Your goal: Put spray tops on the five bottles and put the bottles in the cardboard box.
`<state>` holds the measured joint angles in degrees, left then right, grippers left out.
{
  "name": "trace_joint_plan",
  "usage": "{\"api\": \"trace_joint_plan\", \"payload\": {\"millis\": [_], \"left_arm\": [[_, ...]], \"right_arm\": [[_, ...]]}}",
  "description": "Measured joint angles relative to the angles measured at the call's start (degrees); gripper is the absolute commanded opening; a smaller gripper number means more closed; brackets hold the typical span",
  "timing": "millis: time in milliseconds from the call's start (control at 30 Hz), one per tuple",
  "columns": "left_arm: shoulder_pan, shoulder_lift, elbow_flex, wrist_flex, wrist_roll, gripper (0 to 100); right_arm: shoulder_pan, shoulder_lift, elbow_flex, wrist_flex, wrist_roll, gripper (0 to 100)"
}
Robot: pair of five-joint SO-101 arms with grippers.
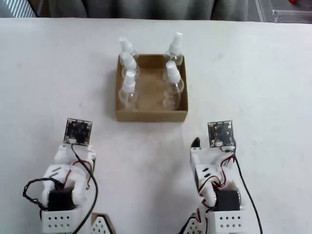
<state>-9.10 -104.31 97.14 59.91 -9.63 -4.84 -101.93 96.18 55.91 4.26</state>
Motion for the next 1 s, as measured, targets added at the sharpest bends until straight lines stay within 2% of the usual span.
{"api": "trace_joint_plan", "payload": {"millis": [100,300,400,600,733,867,1000], "left_arm": [[0.00,0.00,0.00,0.00,0.00,2],[0.00,0.00,0.00,0.00,0.00,2],[0.00,0.00,0.00,0.00,0.00,2],[0.00,0.00,0.00,0.00,0.00,2],[0.00,0.00,0.00,0.00,0.00,2],[0.00,0.00,0.00,0.00,0.00,2],[0.00,0.00,0.00,5.36,0.00,2]], "right_arm": [[0.26,0.00,0.00,4.04,0.00,27.9],[0.44,0.00,0.00,7.12,0.00,0.5],[0.44,0.00,0.00,7.65,0.00,5.8],[1.32,0.00,0.00,10.02,0.35,1.4],[1.49,0.00,0.00,15.47,1.05,2.0],[1.49,-0.53,0.00,16.35,1.05,2.0],[1.49,-0.53,0.00,16.35,1.05,2.0]]}}
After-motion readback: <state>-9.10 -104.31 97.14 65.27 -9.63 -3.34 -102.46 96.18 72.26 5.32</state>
